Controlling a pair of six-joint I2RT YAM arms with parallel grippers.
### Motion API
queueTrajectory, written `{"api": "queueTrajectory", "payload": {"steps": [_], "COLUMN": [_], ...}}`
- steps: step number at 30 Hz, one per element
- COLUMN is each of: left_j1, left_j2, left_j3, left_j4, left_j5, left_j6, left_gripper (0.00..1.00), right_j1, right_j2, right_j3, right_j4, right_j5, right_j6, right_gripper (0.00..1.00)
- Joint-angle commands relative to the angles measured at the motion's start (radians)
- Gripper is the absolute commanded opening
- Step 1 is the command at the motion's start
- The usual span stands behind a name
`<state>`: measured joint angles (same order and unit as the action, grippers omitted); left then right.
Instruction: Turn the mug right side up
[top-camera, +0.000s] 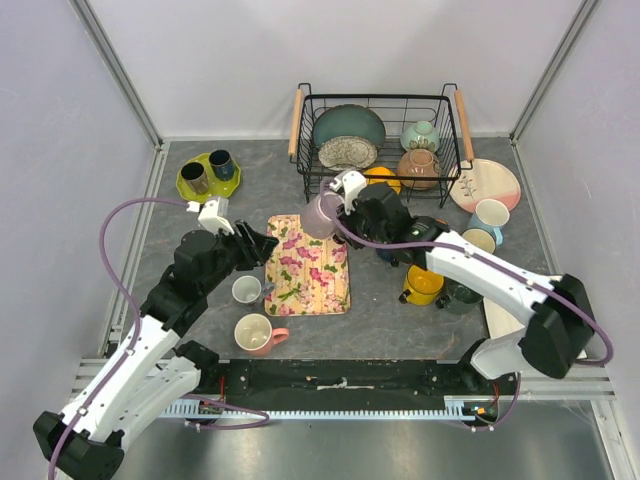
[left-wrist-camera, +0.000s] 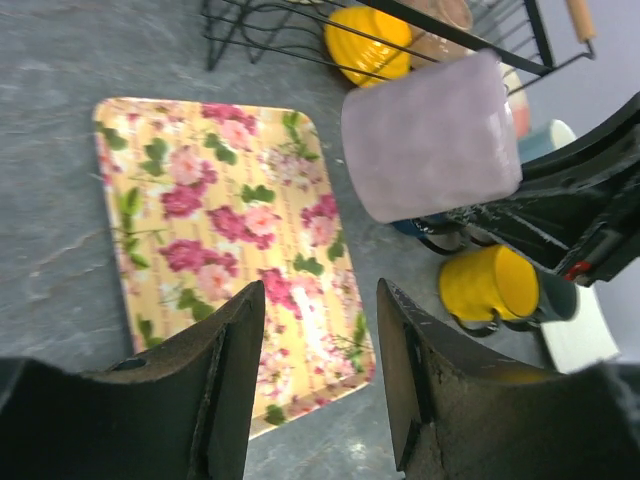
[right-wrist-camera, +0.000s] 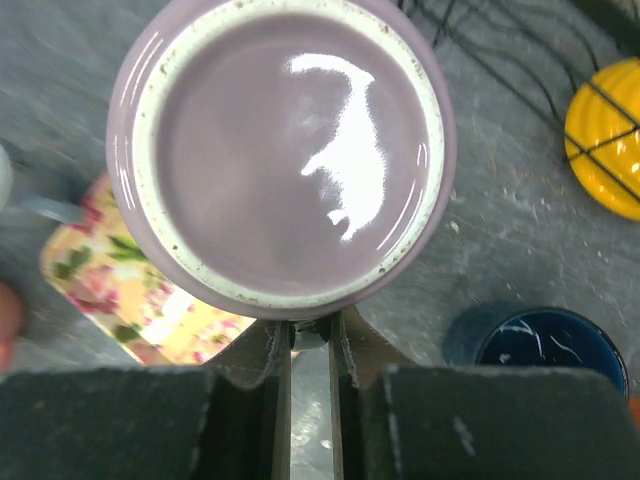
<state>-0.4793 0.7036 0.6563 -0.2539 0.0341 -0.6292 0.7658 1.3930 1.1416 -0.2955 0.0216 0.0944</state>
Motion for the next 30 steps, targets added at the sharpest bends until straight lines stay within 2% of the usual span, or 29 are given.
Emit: {"api": "queueTrajectory", "payload": {"steps": [1, 12, 22, 30], "left_j1": [-0.001, -0.001, -0.002, -0.001], "left_j2": [-0.038, -0.099, -0.119, -0.130], "left_j3": [0.052, -0.018, -0.038, -0.046], "left_j4": [-0.102, -0.102, -0.102, -0.113], "left_j5": [-0.174, -0.155, -0.152, -0.148], "left_j6": [0.112, 0.089, 0.111, 0.120], "left_gripper": [0.55, 0.55, 0.55, 0.55], "right_j1": [0.009, 0.017, 0.017, 0.013], "right_j2": [0.076, 0.282, 0.478, 0.567], "right_j3": [0.082, 0.132, 0.338, 0.398], "right_j4": [0.032, 0.101, -0.011, -0.057], "right_j5": [0.074, 0.086, 0.170, 0.184], "right_j6": [-0.113, -0.154, -0.266, -0.268], "right_gripper": [0.00, 0.00, 0.00, 0.00]}}
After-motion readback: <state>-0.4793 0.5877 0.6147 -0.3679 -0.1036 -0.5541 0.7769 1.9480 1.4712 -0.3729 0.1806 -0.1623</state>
